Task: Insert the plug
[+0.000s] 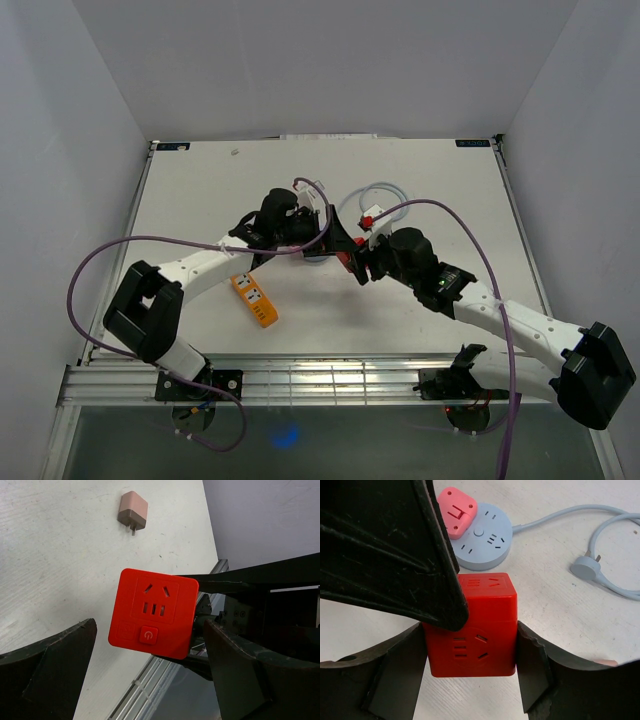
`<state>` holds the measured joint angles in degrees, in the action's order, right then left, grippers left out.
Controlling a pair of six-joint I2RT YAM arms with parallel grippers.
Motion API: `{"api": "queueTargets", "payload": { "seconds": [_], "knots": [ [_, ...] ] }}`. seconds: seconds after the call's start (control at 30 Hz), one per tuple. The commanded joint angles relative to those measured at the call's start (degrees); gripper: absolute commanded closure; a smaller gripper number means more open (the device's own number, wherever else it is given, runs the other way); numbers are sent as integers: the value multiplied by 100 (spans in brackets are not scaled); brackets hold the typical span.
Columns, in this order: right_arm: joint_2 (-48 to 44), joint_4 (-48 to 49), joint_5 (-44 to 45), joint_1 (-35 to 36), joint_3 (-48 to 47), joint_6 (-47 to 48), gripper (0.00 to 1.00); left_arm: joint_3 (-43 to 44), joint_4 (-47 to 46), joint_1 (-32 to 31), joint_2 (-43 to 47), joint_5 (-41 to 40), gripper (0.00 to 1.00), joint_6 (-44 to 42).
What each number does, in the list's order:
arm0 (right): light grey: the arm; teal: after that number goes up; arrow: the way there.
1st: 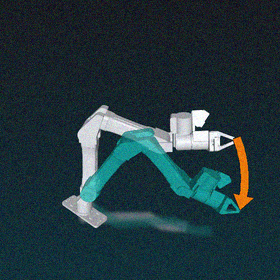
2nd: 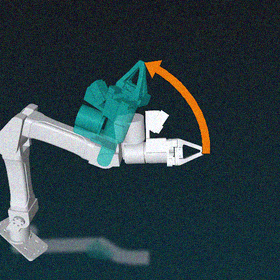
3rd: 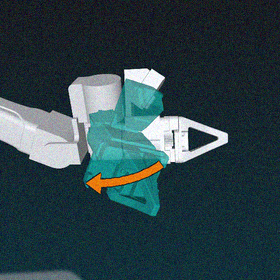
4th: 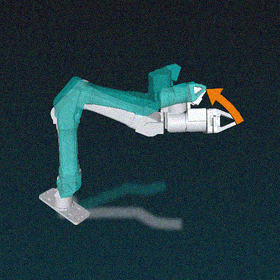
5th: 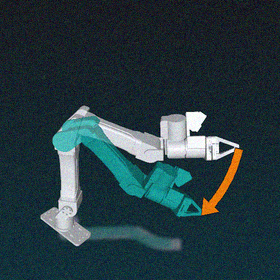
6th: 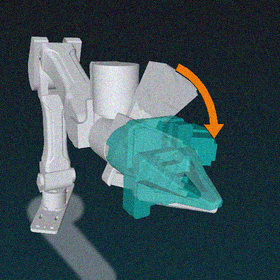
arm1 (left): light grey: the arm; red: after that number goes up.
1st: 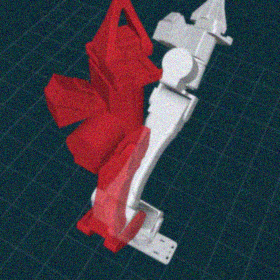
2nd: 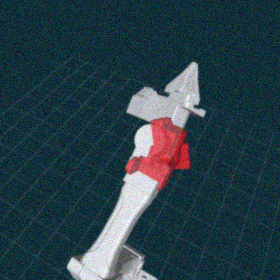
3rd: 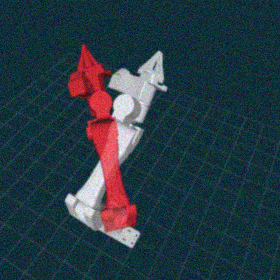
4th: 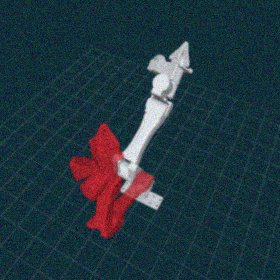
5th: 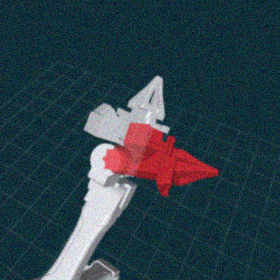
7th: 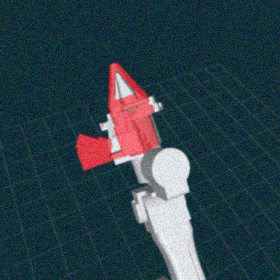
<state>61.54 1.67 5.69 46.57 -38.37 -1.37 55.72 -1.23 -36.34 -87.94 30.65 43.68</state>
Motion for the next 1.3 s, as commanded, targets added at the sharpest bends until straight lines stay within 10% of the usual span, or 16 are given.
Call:
{"api": "queueTargets", "payload": {
  "seconds": [0.0, 0.53, 0.8, 1.0, 1.27],
  "knots": [
    [-125, 439, -33, 46, -180, 75, 51, 281, 36, -14, -65, 265, 2, -132],
    [-89, 483, -7, 54, -144, 93, 52, 571, 255, -102, -417, 582, 31, -228],
    [-98, 597, 19, 54, -39, 58, 31, 940, 561, -110, -584, 898, 100, -597],
    [-335, 747, -33, 54, 154, 14, 2, 1116, 730, -110, -426, 487, 100, -817],
    [-1028, 1133, 485, 37, 602, -250, 6, 406, -190, -110, 531, -762, 100, -2152]
  ]
}}
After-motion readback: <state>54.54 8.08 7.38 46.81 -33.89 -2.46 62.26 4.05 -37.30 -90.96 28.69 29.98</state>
